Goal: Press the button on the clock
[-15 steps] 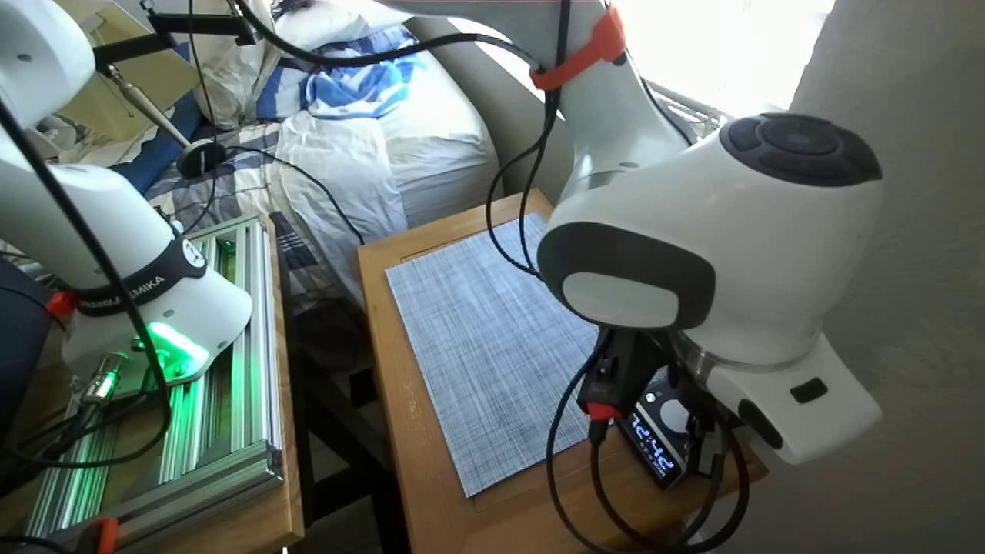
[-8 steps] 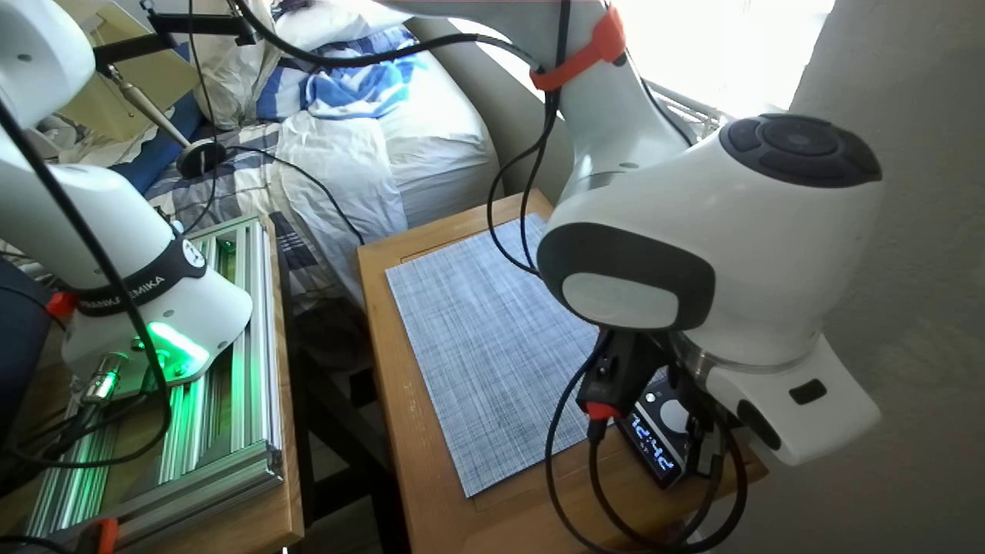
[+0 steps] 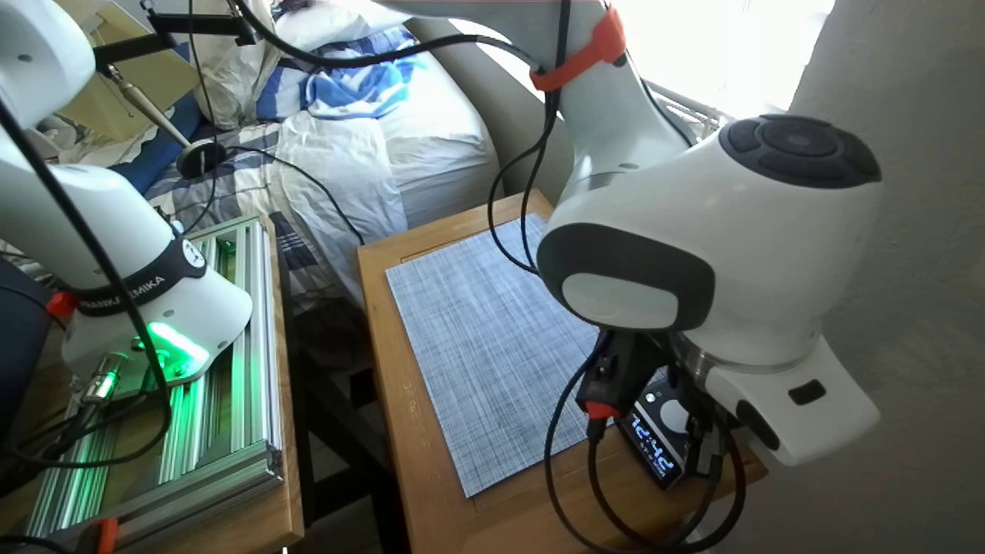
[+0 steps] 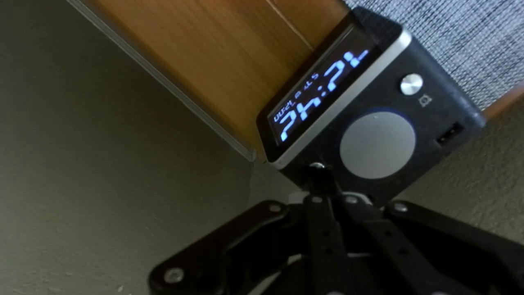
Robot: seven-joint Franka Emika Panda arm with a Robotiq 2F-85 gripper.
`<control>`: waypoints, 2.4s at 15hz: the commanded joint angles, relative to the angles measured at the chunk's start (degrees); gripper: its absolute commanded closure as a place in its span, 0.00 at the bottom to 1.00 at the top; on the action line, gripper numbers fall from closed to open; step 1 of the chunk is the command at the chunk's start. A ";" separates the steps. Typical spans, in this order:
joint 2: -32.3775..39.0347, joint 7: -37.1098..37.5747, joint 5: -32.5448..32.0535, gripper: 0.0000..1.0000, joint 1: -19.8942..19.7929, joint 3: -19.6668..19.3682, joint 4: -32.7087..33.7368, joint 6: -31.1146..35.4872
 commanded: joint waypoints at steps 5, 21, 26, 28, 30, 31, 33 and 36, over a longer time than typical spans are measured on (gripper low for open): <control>2.24 0.41 1.73 1.00 -0.81 0.83 1.04 1.61; -3.22 -1.09 1.77 1.00 -1.75 1.82 -1.96 4.76; -4.81 -0.88 1.26 0.53 -1.42 1.52 -2.74 2.26; -5.32 -0.72 0.89 0.39 -0.92 1.03 -3.25 1.97; -5.91 -0.68 0.88 0.27 -0.79 0.96 -3.73 1.95; -6.38 -0.62 0.78 0.19 -0.59 0.80 -4.21 2.06; -8.33 -0.57 0.59 0.05 -0.08 0.42 -6.24 2.69; -12.28 0.27 0.15 0.00 1.24 -0.93 -9.84 2.96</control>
